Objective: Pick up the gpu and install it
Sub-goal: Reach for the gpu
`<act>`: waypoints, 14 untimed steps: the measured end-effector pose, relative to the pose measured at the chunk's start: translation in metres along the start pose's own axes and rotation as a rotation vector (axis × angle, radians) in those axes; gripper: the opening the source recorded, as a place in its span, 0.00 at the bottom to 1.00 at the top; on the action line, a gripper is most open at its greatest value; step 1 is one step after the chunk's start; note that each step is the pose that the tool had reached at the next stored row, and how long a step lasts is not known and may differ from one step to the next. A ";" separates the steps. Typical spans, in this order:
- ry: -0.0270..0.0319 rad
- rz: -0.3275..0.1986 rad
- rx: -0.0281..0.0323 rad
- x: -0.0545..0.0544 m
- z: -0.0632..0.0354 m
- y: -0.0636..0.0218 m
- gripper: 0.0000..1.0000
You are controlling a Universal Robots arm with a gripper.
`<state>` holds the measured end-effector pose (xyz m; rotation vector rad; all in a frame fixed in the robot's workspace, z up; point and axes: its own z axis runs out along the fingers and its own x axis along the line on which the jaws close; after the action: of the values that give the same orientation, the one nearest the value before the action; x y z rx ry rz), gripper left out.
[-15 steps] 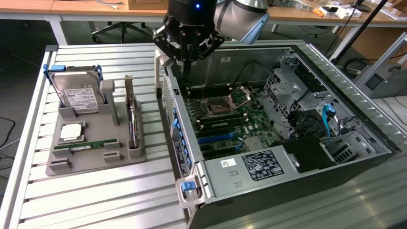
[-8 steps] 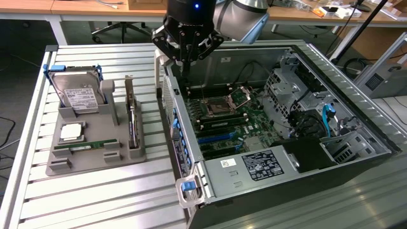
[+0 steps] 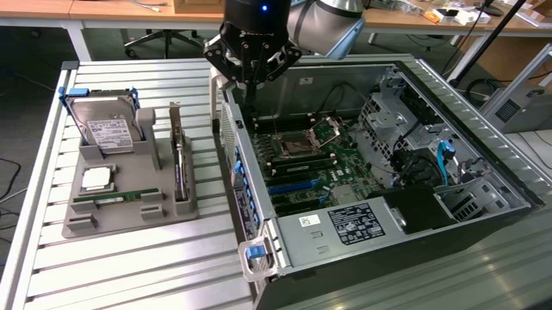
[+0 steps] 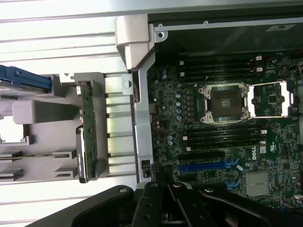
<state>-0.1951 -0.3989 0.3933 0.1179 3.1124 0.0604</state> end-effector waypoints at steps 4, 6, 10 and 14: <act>0.0000 0.000 0.0000 0.002 -0.0001 -0.0002 0.11; 0.0000 0.000 0.0000 0.003 -0.0001 -0.0003 0.11; 0.0000 0.000 0.0000 0.006 -0.0002 -0.0004 0.11; 0.0000 0.000 0.0001 0.007 -0.0002 -0.0005 0.11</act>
<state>-0.2022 -0.3989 0.3933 0.1179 3.1125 0.0603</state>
